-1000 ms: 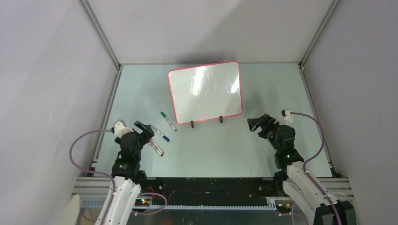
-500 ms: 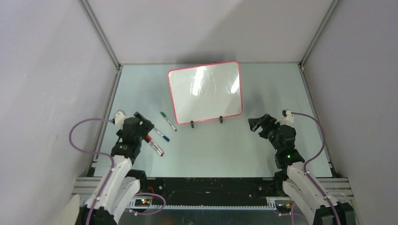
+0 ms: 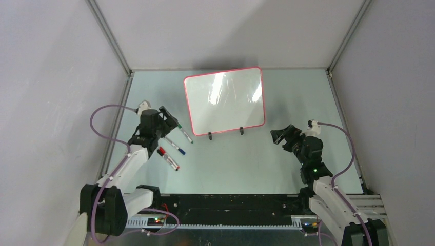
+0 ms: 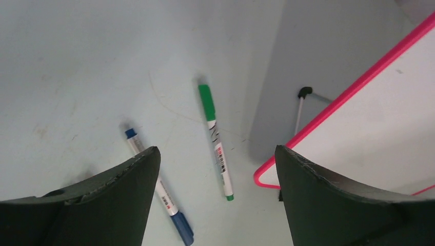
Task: Write a sentence on the whiteboard
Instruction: Open the whiteboard marker at the center of the board.
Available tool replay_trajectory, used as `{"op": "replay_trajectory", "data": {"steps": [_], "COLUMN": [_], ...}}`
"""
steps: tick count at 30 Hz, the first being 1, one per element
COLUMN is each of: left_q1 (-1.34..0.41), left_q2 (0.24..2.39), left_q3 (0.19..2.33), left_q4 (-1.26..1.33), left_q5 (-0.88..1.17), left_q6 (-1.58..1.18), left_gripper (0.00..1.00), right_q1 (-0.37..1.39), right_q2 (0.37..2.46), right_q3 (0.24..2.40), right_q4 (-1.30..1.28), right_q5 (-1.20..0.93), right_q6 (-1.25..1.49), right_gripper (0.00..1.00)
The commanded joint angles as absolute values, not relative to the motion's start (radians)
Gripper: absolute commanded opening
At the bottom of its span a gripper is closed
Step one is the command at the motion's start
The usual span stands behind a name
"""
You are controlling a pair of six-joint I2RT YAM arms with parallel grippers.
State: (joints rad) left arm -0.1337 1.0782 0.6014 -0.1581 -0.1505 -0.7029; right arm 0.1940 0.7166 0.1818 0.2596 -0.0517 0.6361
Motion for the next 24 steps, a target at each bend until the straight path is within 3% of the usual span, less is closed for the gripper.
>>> {"op": "replay_trajectory", "data": {"steps": [1,5,13,20,24], "left_q1": [-0.138,-0.138,-0.138,-0.140,-0.154], "left_q2": [1.083,1.157,1.341,1.515,1.604], "left_q3": [0.606,0.642,0.738,0.875,0.939], "left_q4": [-0.046,-0.084,-0.139,-0.260,-0.323], "left_q5": [-0.107,-0.131,-0.092,-0.108,-0.130], "left_q6": [-0.646,-0.657,-0.676,-0.738,-0.782], "left_gripper": [0.86,0.74,0.70,0.54,0.54], "right_q1": [0.190,0.189,0.185,0.184,0.182], "right_q2": [0.725,0.733,0.716,0.714,0.708], "right_q3": [0.223,0.224,0.224,0.225,0.224], "right_q4": [0.293,0.300,0.289,0.286,0.281], "right_q5": [-0.067,-0.075,-0.075,-0.079,-0.077], "right_q6": [0.641,0.645,0.646,0.646,0.645], "right_gripper": [0.97,0.96,0.96,0.96,0.97]}}
